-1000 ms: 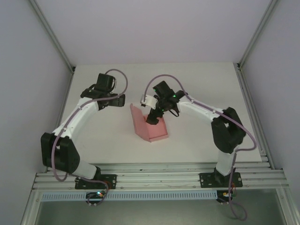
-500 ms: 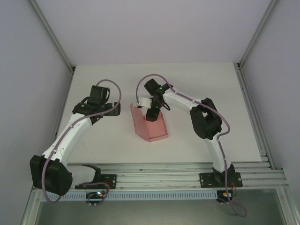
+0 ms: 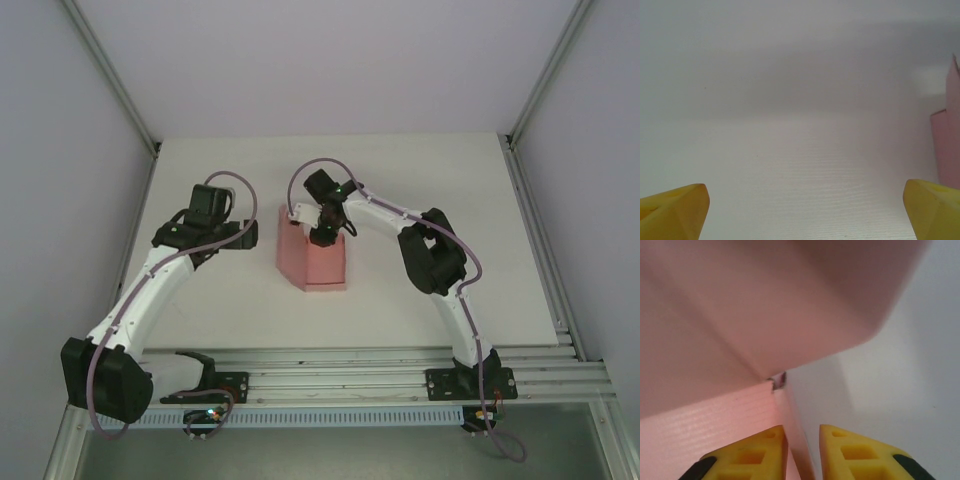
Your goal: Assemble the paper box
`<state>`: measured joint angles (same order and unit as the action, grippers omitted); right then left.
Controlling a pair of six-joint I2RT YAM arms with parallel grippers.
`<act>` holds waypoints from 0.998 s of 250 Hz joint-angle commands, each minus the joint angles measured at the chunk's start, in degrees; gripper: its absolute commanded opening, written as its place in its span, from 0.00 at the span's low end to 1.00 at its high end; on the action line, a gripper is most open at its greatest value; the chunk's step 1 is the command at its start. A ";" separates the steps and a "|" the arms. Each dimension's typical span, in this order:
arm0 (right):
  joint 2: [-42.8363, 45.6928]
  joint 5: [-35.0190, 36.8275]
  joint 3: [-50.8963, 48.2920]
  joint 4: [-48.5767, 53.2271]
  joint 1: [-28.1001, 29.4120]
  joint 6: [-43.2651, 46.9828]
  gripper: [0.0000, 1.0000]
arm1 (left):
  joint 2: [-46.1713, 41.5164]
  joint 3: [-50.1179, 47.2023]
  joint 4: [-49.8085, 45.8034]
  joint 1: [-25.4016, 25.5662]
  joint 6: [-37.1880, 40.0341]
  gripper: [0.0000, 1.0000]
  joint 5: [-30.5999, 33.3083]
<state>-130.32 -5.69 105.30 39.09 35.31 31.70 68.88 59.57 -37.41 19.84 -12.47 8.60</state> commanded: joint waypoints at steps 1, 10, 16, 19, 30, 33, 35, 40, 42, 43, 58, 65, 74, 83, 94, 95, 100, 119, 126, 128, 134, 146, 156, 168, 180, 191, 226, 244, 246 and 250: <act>2.73 10.24 -2.19 -2.63 0.18 -14.74 0.19 | -1.11 -1.03 -0.14 -0.01 -1.58 1.00 0.20; 3.03 13.31 -2.47 -2.33 0.20 -19.42 0.17 | -1.10 -1.18 0.11 0.03 -1.60 1.00 0.37; 3.28 14.92 -2.64 -1.87 0.25 -22.61 0.16 | -1.06 -1.17 0.38 0.03 -1.52 1.00 0.35; 3.39 15.59 -2.82 -1.62 0.26 -24.18 0.16 | -0.99 -1.20 0.38 -0.04 -1.51 1.00 0.41; 4.00 17.29 -3.55 -0.90 0.15 -29.88 0.16 | -0.85 -1.13 0.73 0.03 -1.63 1.00 0.66; 4.19 17.74 -3.93 -0.83 0.12 -31.22 0.15 | -0.90 -1.08 0.75 -0.02 -1.76 1.00 0.77; 4.37 18.04 -4.17 -0.79 0.18 -32.07 0.15 | -0.80 -0.96 0.76 0.00 -1.77 1.00 0.80; 4.77 18.92 -4.96 -0.97 0.12 -34.46 0.15 | -0.81 -0.96 0.76 0.01 -1.87 1.00 0.89; 5.00 19.31 -5.35 -1.06 0.16 -35.42 0.15 | -0.78 -0.88 0.76 0.02 -1.88 1.00 0.89; 5.08 19.49 -5.53 -1.09 0.13 -35.94 0.15 | -0.77 -0.87 0.76 0.03 -1.91 1.00 0.89; 6.57 22.90 -7.67 -0.69 0.15 -43.42 0.16 | -0.77 -0.68 0.76 0.01 -2.07 1.00 1.31; 7.27 24.24 -8.85 -0.37 0.09 -46.66 0.16 | -0.86 -0.60 0.94 0.05 -2.20 1.00 1.51; 8.28 26.14 -10.45 -0.01 0.14 -50.93 0.16 | -1.16 -0.71 1.22 0.03 -2.34 1.00 1.51; 9.29 27.36 -12.04 0.35 0.02 -55.10 0.15 | -1.28 -0.75 1.54 0.01 -2.31 1.00 1.30; 10.52 28.19 -14.08 0.51 0.07 -59.46 0.12 | -1.54 -0.94 2.20 0.07 -2.14 1.00 0.59; 10.65 28.28 -14.29 0.53 0.09 -59.82 0.12 | -1.55 -0.95 2.31 0.05 -2.04 1.00 0.48; 11.20 28.74 -15.17 0.46 0.02 -61.52 0.12 | -1.57 -0.95 2.53 0.03 -1.91 1.00 0.01; 12.87 28.87 -17.61 0.98 0.08 -66.19 0.15 | -1.59 -0.79 3.13 0.03 -1.72 1.00 -1.20; 13.59 29.10 -18.65 1.16 0.15 -68.17 0.16 | -1.50 -0.68 3.21 -0.02 -1.61 1.00 -1.39; 13.78 29.19 -18.99 1.14 0.19 -68.64 0.16 | -1.43 -0.68 3.15 0.02 -1.62 1.00 -1.39; 14.49 29.17 -20.14 0.79 0.32 -70.25 0.16 | -1.40 -0.60 3.20 0.03 -1.66 1.00 -1.35; 16.22 28.77 -22.59 -0.46 0.38 -73.34 0.19 | -1.33 -0.58 3.26 0.03 -1.69 1.00 -1.35; 17.91 27.70 -24.93 -2.28 0.43 -75.27 0.19 | -1.31 -0.75 3.64 0.03 -1.70 1.00 -1.67; 19.77 24.59 -27.79 -6.31 0.47 -75.40 0.20 | -1.33 -1.02 4.29 0.03 -1.51 1.00 -2.44; 21.05 22.45 -29.60 -8.44 0.48 -76.39 0.20 | -1.20 -1.33 5.08 0.04 -1.43 1.00 -3.47; 21.91 20.90 -30.70 -10.22 0.56 -76.65 0.20 | -0.98 -1.40 5.67 0.02 -1.34 1.00 -4.46; 22.69 23.26 -30.71 -9.13 0.67 -76.73 0.27 | 0.30 -0.89 6.33 0.24 -0.93 1.00 -6.85; 23.71 25.13 -30.98 -9.11 0.62 -75.56 0.35 | 0.89 -0.69 7.01 0.47 -0.07 1.00 -8.50; 23.89 25.30 -31.08 -9.12 0.68 -75.39 0.37 | 0.94 -0.68 7.07 0.47 0.06 1.00 -8.71; 24.27 25.60 -31.26 -9.12 0.69 -75.03 0.41 | 1.14 -0.60 7.29 0.51 0.22 1.00 -9.11</act>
<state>-109.23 17.12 74.28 30.98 35.64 -42.41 68.86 58.83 -32.12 19.86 -13.45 3.38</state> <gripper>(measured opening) 0.324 0.999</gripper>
